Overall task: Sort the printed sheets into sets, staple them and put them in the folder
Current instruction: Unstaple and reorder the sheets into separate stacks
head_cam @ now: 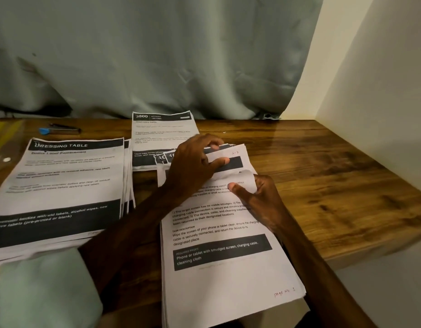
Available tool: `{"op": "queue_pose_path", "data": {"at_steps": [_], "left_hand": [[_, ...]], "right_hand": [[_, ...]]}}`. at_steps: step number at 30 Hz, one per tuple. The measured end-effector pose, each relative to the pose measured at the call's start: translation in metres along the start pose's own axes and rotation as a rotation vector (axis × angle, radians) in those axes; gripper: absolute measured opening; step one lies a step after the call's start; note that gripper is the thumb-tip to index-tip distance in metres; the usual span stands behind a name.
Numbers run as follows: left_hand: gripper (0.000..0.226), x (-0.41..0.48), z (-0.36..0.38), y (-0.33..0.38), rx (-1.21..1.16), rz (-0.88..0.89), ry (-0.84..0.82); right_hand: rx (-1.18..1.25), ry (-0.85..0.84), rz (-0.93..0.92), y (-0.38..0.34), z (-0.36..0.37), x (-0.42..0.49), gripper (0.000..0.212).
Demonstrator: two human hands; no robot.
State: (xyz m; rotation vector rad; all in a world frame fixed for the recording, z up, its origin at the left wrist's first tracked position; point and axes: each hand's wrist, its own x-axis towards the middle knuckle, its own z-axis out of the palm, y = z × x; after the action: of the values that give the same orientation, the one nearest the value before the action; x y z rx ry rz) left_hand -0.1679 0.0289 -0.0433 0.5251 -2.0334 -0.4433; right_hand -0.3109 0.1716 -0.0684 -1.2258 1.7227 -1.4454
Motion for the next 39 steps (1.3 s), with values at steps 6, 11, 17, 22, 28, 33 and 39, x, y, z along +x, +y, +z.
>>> {"op": "queue_pose_path", "data": {"at_steps": [6, 11, 17, 22, 28, 33, 39], "left_hand": [[0.017, 0.007, -0.012, -0.001, -0.043, 0.132, 0.004], [0.020, 0.007, -0.013, 0.002, -0.038, 0.184, -0.018], [0.009, 0.010, -0.017, 0.003, -0.036, 0.174, -0.074], [0.019, 0.010, -0.018, 0.003, -0.020, 0.136, -0.097], [0.028, 0.006, -0.017, 0.000, 0.121, 0.293, -0.061], [0.010, 0.007, -0.020, -0.002, 0.119, 0.382, -0.040], [0.013, 0.005, -0.025, 0.000, -0.048, 0.399, -0.245]], "right_hand": [[0.049, -0.016, 0.015, -0.005, -0.001, -0.004, 0.023], [0.073, -0.015, 0.038, -0.007, -0.002, -0.005, 0.027], [0.096, 0.002, 0.050, -0.012, -0.001, -0.009, 0.024], [0.090, -0.010, 0.053, -0.011, -0.001, -0.008, 0.025], [0.070, -0.007, 0.063, -0.009, -0.003, -0.005, 0.025], [0.057, 0.000, 0.074, -0.009, -0.003, -0.005, 0.021], [0.090, 0.003, 0.082, -0.007, -0.003, -0.002, 0.018]]}}
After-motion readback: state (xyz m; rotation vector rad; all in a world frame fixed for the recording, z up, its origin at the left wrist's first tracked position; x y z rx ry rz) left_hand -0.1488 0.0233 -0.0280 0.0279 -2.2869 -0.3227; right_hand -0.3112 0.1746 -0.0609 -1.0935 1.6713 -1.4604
